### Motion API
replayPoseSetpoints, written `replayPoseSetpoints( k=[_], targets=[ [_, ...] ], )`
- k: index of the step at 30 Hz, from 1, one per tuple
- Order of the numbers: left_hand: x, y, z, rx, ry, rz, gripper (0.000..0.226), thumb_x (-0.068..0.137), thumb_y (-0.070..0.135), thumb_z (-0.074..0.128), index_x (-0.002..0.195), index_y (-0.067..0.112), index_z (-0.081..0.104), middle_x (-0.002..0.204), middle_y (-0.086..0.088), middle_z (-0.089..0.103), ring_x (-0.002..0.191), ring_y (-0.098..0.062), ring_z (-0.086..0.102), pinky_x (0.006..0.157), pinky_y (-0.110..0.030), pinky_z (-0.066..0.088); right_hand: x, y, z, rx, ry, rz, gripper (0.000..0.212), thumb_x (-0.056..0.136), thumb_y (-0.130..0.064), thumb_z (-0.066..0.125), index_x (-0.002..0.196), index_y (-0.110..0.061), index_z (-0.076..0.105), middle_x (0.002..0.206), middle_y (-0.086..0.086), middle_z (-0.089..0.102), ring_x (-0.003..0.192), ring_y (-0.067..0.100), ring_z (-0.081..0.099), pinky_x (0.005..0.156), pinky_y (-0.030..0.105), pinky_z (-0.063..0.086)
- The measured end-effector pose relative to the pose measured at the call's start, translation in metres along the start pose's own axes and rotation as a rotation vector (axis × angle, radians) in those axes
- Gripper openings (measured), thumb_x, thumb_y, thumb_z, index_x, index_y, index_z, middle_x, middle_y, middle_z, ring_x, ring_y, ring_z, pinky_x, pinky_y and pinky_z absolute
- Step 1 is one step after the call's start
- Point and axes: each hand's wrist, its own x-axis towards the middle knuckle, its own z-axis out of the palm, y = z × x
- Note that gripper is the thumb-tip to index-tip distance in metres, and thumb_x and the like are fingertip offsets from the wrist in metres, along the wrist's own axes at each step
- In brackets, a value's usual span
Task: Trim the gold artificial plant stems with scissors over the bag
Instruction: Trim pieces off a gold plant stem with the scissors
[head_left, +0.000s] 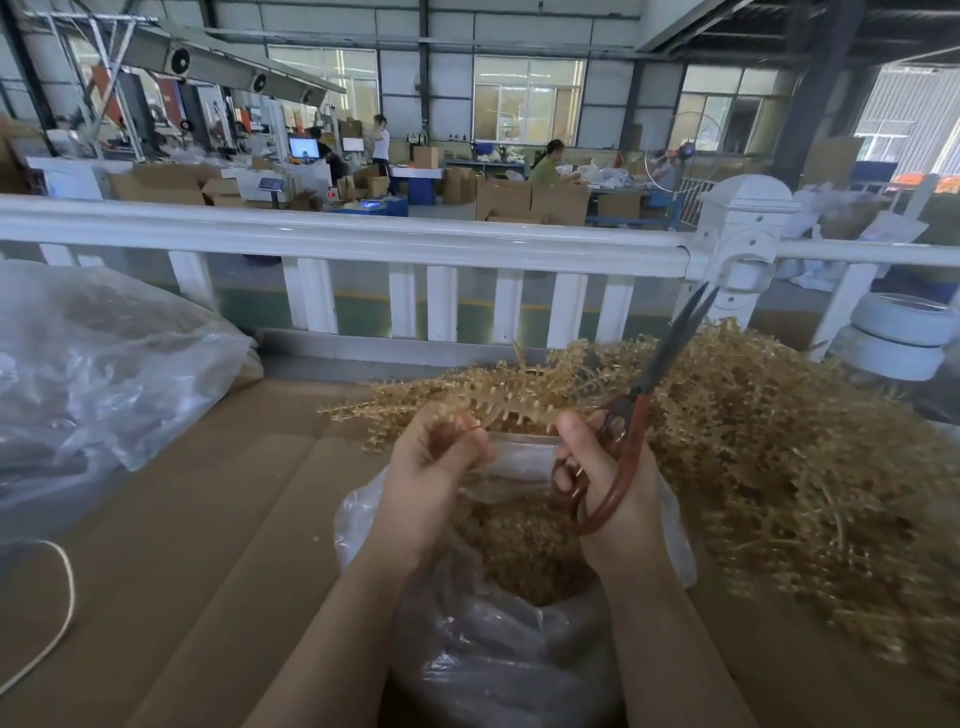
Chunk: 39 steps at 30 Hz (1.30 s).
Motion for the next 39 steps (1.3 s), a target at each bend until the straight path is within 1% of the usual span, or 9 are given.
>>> replayPoseSetpoints(
  k=[9, 14, 16, 19, 22, 27, 30, 34, 39],
  targets=[
    [-0.003, 0.004, 0.002, 0.117, -0.062, 0.016, 0.016, 0.084, 0.005, 0.077, 0.088, 0.017, 0.066, 0.075, 0.009, 0.067, 0.072, -0.007, 0.063, 0.066, -0.023, 0.054, 0.000, 0.003, -0.003, -0.150, -0.021, 0.019, 0.025, 0.088, -0.007, 0.076, 0.093, -0.007, 0.051, 0.066, 0.009, 0.051, 0.050, 0.019, 0.048, 0.049, 0.025, 0.043],
    [-0.004, 0.006, 0.003, 0.007, -0.087, -0.107, 0.045, 0.061, 0.018, 0.088, 0.095, -0.003, 0.068, 0.089, -0.026, 0.070, 0.081, -0.043, 0.068, 0.081, -0.052, 0.058, -0.003, 0.002, 0.001, -0.240, -0.058, -0.014, 0.025, 0.088, -0.006, 0.075, 0.090, -0.009, 0.049, 0.060, -0.005, 0.057, 0.048, 0.015, 0.047, 0.048, 0.021, 0.041],
    [-0.004, 0.006, 0.002, -0.004, -0.101, -0.113, 0.044, 0.064, 0.015, 0.087, 0.096, -0.009, 0.067, 0.090, -0.025, 0.073, 0.084, -0.040, 0.072, 0.078, -0.047, 0.060, -0.002, 0.001, 0.004, -0.268, -0.073, -0.005, 0.026, 0.088, -0.004, 0.074, 0.090, -0.009, 0.048, 0.058, -0.010, 0.058, 0.047, 0.009, 0.048, 0.047, 0.017, 0.041],
    [-0.003, 0.007, 0.002, -0.071, -0.085, -0.123, 0.015, 0.068, 0.013, 0.083, 0.079, 0.008, 0.074, 0.077, -0.014, 0.074, 0.071, -0.025, 0.073, 0.064, -0.032, 0.058, -0.003, 0.000, 0.003, -0.301, -0.096, 0.009, 0.025, 0.088, -0.007, 0.074, 0.091, -0.009, 0.049, 0.056, -0.011, 0.056, 0.048, 0.008, 0.048, 0.048, 0.017, 0.041],
    [-0.003, 0.007, 0.003, -0.144, -0.117, -0.160, 0.011, 0.074, 0.020, 0.080, 0.073, 0.013, 0.071, 0.068, -0.007, 0.069, 0.060, -0.015, 0.066, 0.056, -0.023, 0.051, -0.003, 0.000, 0.001, -0.323, -0.110, 0.020, 0.024, 0.088, -0.008, 0.075, 0.091, -0.010, 0.051, 0.055, -0.010, 0.055, 0.049, 0.010, 0.048, 0.047, 0.018, 0.040],
    [-0.006, 0.005, 0.003, -0.102, -0.137, -0.203, 0.020, 0.084, 0.023, 0.071, 0.083, 0.004, 0.072, 0.069, -0.010, 0.068, 0.065, -0.017, 0.066, 0.062, -0.026, 0.054, -0.004, 0.001, 0.005, -0.261, -0.119, 0.060, 0.025, 0.087, 0.004, 0.071, 0.090, -0.006, 0.049, 0.059, -0.006, 0.064, 0.050, 0.007, 0.062, 0.049, 0.018, 0.050],
    [-0.006, 0.005, 0.002, -0.044, -0.172, -0.215, 0.009, 0.081, 0.015, 0.076, 0.081, 0.006, 0.076, 0.079, -0.012, 0.074, 0.075, -0.022, 0.071, 0.070, -0.031, 0.057, -0.005, 0.002, 0.007, -0.254, -0.070, 0.060, 0.026, 0.085, 0.004, 0.074, 0.087, -0.011, 0.053, 0.081, 0.016, 0.069, 0.057, 0.009, 0.066, 0.054, 0.020, 0.052],
    [-0.006, 0.006, 0.004, -0.022, -0.236, -0.192, 0.021, 0.077, 0.000, 0.078, 0.075, 0.021, 0.079, 0.087, -0.009, 0.077, 0.085, -0.021, 0.075, 0.075, -0.026, 0.057, -0.003, 0.005, 0.007, -0.276, -0.057, 0.056, 0.029, 0.084, 0.007, 0.074, 0.083, -0.013, 0.053, 0.073, 0.005, 0.069, 0.051, 0.001, 0.061, 0.049, 0.015, 0.049],
    [-0.004, 0.006, 0.003, -0.114, -0.174, -0.210, 0.013, 0.070, 0.008, 0.081, 0.069, 0.019, 0.074, 0.071, -0.008, 0.072, 0.069, -0.018, 0.070, 0.069, -0.029, 0.057, -0.002, 0.005, 0.006, -0.326, -0.063, 0.092, 0.026, 0.085, -0.002, 0.076, 0.089, -0.013, 0.053, 0.088, 0.016, 0.074, 0.069, 0.029, 0.073, 0.065, 0.050, 0.062]
  ],
)
